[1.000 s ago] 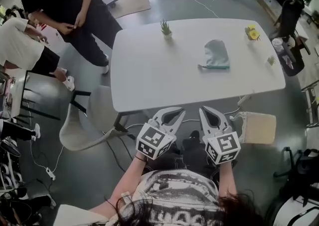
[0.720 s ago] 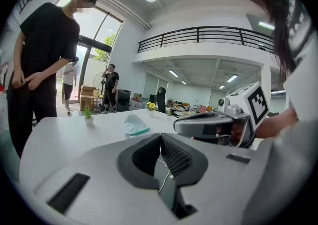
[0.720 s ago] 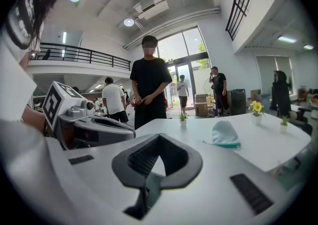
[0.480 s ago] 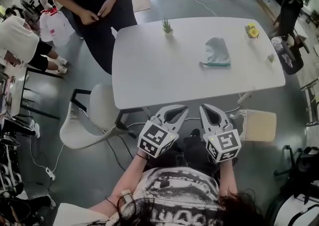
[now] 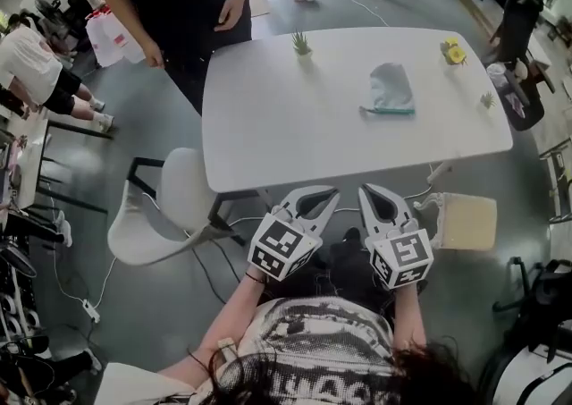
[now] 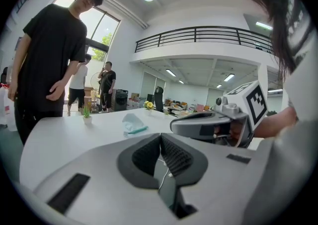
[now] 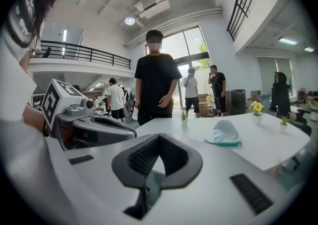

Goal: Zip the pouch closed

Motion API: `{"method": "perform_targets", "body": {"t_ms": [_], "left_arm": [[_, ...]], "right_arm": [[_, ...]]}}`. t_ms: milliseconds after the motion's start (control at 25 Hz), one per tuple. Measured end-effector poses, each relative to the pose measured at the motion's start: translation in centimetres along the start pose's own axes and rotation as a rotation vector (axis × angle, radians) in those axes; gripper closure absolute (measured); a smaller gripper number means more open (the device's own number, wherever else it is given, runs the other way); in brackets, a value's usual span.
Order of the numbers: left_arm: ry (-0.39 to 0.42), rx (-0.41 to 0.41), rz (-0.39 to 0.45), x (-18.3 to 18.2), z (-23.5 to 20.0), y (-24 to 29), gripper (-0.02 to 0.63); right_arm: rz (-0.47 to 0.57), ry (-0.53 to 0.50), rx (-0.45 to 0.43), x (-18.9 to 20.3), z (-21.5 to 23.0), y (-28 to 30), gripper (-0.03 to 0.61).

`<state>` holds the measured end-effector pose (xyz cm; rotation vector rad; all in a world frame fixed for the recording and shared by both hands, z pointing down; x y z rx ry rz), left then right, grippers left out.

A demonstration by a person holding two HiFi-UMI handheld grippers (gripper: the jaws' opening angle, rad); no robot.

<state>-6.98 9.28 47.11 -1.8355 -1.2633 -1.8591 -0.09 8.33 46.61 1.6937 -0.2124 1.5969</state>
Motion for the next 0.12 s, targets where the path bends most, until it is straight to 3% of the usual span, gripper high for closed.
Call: {"method": "perform_targets", "body": {"t_ms": [120], "left_arm": [[0.0, -0.005, 0.0, 0.1, -0.24, -0.22, 0.6]], "right_arm": [[-0.001, -0.002, -0.002, 0.01, -0.26, 0.21, 0.589]]}}
Point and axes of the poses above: the fingertips, and each gripper's own axes: y forward along the fingers, z to its right, x out of its underside, the point moved 2 cm from there along -y, backward along the fingers, and after that the axes turned 6 degrees about -z, right-handed, at the moved point
